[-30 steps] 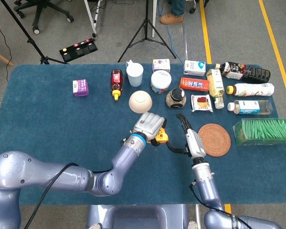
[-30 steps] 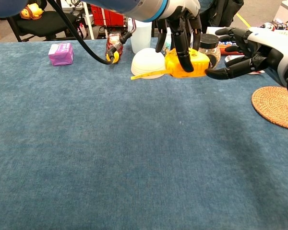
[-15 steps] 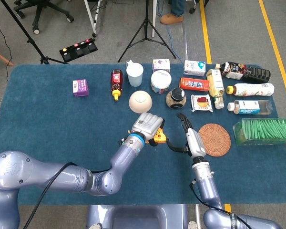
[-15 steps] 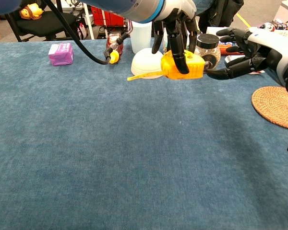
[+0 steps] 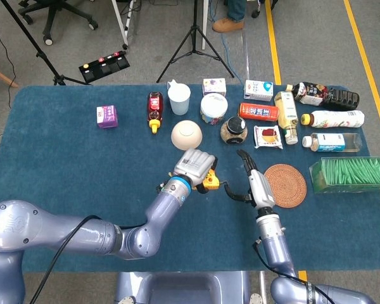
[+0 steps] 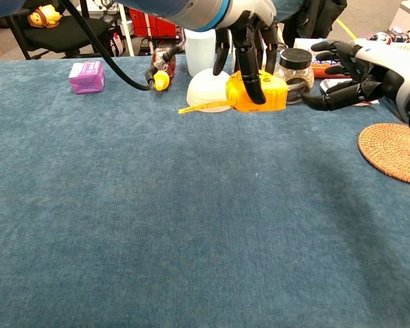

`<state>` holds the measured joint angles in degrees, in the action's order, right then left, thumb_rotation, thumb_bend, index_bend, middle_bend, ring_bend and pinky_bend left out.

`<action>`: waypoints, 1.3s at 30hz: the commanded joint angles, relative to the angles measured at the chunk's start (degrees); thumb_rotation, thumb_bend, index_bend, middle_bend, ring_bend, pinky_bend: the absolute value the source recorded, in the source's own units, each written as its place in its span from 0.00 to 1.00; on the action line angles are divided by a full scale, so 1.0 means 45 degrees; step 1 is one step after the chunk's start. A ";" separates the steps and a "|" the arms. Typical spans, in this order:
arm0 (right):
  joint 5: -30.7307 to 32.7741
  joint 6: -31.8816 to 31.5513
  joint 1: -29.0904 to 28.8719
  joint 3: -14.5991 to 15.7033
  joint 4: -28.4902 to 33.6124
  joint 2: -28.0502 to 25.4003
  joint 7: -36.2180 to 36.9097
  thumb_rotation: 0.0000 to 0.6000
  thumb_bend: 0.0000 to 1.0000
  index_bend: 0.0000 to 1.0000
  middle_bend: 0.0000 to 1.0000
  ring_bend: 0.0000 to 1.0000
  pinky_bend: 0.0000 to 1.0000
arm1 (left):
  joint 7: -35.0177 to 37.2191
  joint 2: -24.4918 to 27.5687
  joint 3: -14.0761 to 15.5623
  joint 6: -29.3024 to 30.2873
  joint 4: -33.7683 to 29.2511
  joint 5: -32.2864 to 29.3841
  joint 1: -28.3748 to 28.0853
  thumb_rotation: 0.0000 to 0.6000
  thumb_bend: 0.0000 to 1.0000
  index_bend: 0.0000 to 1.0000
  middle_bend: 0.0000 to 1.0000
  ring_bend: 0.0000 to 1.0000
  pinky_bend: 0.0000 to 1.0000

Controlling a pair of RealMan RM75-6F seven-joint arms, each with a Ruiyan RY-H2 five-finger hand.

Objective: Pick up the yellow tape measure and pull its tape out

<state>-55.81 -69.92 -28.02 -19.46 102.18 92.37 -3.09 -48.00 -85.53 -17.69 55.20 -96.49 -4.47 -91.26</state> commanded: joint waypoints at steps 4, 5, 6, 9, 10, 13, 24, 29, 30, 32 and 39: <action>0.0031 -0.0027 -0.0008 -0.0024 -0.0017 -0.0002 -0.0024 1.00 0.64 0.00 0.05 0.07 0.13 | -0.0002 0.0051 0.0036 -0.0038 -0.0006 -0.0011 0.0046 1.00 0.36 0.63 0.45 0.44 0.56; 0.0024 -0.0044 -0.0010 -0.0022 -0.0029 0.0011 -0.0032 1.00 0.64 0.01 0.05 0.07 0.13 | -0.0008 0.0062 0.0050 -0.0041 -0.0002 0.0002 0.0056 1.00 0.36 0.63 0.45 0.44 0.55; 0.0022 -0.0038 -0.0018 -0.0012 -0.0034 0.0015 -0.0053 1.00 0.64 0.01 0.05 0.07 0.13 | -0.0002 0.0067 0.0054 -0.0044 0.0002 0.0003 0.0065 1.00 0.36 0.63 0.45 0.44 0.55; 0.0014 -0.0055 -0.0013 -0.0007 -0.0049 0.0023 -0.0041 1.00 0.65 0.04 0.05 0.07 0.13 | -0.0012 0.0077 0.0075 -0.0063 0.0001 0.0009 0.0077 1.00 0.36 0.63 0.45 0.44 0.55; 0.0006 -0.0050 -0.0013 0.0000 -0.0054 0.0022 -0.0034 1.00 0.65 0.06 0.06 0.07 0.13 | -0.0012 0.0077 0.0078 -0.0069 0.0006 0.0008 0.0079 1.00 0.36 0.63 0.45 0.44 0.55; -0.0061 -0.0052 -0.0027 0.0031 -0.0092 0.0035 -0.0052 1.00 0.66 0.14 0.07 0.08 0.13 | -0.0004 0.0071 0.0067 -0.0081 0.0028 -0.0009 0.0078 1.00 0.36 0.63 0.45 0.44 0.55; -0.0164 -0.0068 -0.0007 0.0052 -0.0128 0.0055 0.0051 1.00 0.70 0.40 0.17 0.12 0.15 | -0.0179 -0.0001 0.0125 -0.0115 0.0140 -0.0195 -0.0024 1.00 0.36 0.63 0.45 0.44 0.55; -0.0088 -0.0058 0.0012 0.0033 -0.0141 0.0057 0.0091 1.00 0.71 0.49 0.22 0.15 0.17 | -0.0275 -0.0063 0.0182 -0.0093 0.0203 -0.0259 -0.0060 1.00 0.36 0.63 0.45 0.44 0.55; -0.0069 -0.0046 0.0013 0.0032 -0.0143 0.0053 0.0094 1.00 0.71 0.50 0.23 0.16 0.18 | -0.0322 -0.0063 0.0204 -0.0098 0.0205 -0.0296 -0.0075 1.00 0.36 0.63 0.45 0.44 0.55; -0.0036 -0.0063 0.0013 0.0009 -0.0151 0.0059 0.0083 1.00 0.71 0.52 0.25 0.17 0.18 | -0.0389 -0.0073 0.0223 -0.0094 0.0227 -0.0340 -0.0103 1.00 0.36 0.63 0.45 0.44 0.56; 0.0060 -0.0072 0.0031 -0.0042 -0.0086 0.0032 0.0099 1.00 0.74 0.61 0.32 0.22 0.21 | -0.0556 -0.0099 0.0257 -0.0035 0.0253 -0.0449 -0.0165 1.00 0.36 0.63 0.45 0.44 0.55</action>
<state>-55.58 -70.21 -27.89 -19.63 101.78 92.51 -2.60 -50.37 -85.97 -16.59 55.00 -95.37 -6.39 -91.94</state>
